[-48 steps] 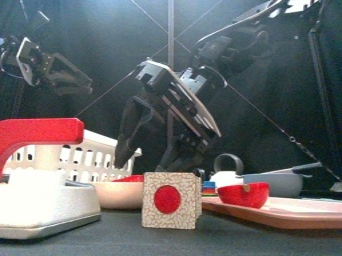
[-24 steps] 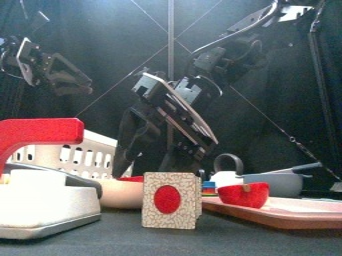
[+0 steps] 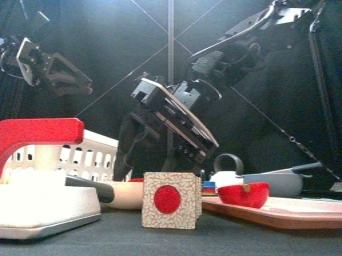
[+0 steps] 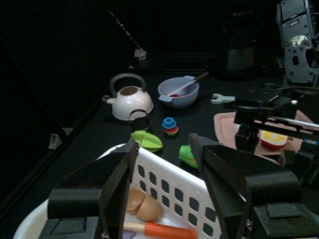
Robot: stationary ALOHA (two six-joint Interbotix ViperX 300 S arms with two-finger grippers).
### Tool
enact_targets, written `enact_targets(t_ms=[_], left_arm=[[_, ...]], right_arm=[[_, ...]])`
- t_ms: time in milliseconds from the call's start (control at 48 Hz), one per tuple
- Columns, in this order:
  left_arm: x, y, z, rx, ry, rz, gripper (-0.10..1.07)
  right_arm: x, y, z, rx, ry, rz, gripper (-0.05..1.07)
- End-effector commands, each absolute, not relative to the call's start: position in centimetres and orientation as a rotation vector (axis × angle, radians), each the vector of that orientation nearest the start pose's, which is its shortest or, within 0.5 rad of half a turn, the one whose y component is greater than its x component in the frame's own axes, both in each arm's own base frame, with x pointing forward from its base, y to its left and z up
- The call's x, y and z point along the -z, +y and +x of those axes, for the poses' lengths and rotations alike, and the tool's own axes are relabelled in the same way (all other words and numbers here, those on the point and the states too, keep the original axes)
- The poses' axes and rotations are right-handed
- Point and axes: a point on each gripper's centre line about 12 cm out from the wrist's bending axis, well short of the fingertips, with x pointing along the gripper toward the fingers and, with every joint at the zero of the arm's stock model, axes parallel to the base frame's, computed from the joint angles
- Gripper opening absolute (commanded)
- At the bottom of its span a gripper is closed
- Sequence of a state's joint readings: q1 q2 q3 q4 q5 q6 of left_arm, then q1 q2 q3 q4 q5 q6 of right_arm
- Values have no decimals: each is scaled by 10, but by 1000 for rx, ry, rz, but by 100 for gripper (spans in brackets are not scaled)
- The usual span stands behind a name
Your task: Grab apple half
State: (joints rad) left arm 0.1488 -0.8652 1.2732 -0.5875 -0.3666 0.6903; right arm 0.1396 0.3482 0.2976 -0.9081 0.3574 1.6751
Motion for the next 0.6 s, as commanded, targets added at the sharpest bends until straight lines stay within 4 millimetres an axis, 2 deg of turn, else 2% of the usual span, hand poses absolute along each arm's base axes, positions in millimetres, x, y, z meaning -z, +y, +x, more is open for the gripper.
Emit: enact_targets(t_ms=[0, 125, 250, 396, 583], left_arm=[[-242, 54, 196, -349, 106, 139, 86], [-242, 54, 196, -349, 106, 139, 86], [-241, 54, 196, -348, 109, 141, 86], [-241, 54, 196, -349, 109, 140, 86], [-240, 54, 196, -350, 109, 140, 86]], right_arm=[[-167, 27, 481, 461, 646, 610, 104], [-190, 23, 478, 524, 627, 665, 104], [-200, 22, 469, 585, 684, 654, 104], [-202, 24, 466, 641, 848, 618, 104], [-188, 36, 487, 569, 976, 604, 104]])
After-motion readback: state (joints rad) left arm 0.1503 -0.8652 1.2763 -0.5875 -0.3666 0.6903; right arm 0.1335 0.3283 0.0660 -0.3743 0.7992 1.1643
